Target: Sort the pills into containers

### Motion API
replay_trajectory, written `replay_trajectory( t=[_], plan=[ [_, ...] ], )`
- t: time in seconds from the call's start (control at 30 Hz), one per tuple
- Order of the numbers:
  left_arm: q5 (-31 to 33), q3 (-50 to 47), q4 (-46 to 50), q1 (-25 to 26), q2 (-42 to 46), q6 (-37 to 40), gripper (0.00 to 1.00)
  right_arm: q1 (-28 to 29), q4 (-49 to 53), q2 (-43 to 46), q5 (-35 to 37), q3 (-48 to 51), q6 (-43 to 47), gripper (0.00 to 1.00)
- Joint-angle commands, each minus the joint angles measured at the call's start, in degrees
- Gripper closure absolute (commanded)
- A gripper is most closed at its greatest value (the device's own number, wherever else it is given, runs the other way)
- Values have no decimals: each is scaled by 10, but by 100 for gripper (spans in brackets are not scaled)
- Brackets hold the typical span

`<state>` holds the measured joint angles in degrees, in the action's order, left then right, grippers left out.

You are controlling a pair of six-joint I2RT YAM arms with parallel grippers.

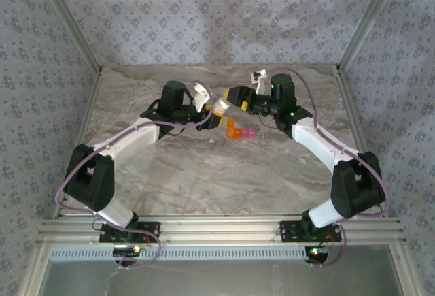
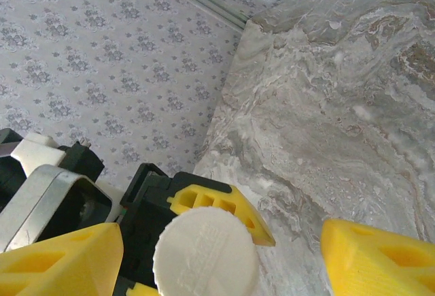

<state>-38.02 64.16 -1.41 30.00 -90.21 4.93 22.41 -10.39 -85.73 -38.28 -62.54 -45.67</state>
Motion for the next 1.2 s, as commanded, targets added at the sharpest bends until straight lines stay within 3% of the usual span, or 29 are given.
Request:
replay_trajectory(
  t=[0.0, 0.4, 0.47, 0.63, 0.77, 0.93, 1.07, 1.17],
  plan=[
    [-3, 20, -3, 3, 6, 9, 100, 8, 22, -11, 12, -24, 0, 22],
    [-3, 22, -4, 7, 1, 7, 100, 33, 26, -45, 8, -53, 3, 28],
    [-2, 23, -4, 7, 0, 8, 100, 34, 27, -48, 6, -53, 3, 33],
    [0, 22, -6, 8, -1, 5, 100, 33, 27, -49, 1, -53, 11, 57],
    [-4, 21, -18, 6, 0, -4, 100, 27, 19, -45, -13, -45, 28, 65],
    [-42, 18, -50, -8, 3, -41, 100, 6, -18, -38, -60, -8, 91, 66],
    [-74, 14, -66, -14, 6, -61, 100, -10, -72, -36, -103, 20, 91, 65],
    [-91, 15, -67, -15, 4, -68, 100, -12, -79, -35, -111, 25, 92, 46]
  ],
)
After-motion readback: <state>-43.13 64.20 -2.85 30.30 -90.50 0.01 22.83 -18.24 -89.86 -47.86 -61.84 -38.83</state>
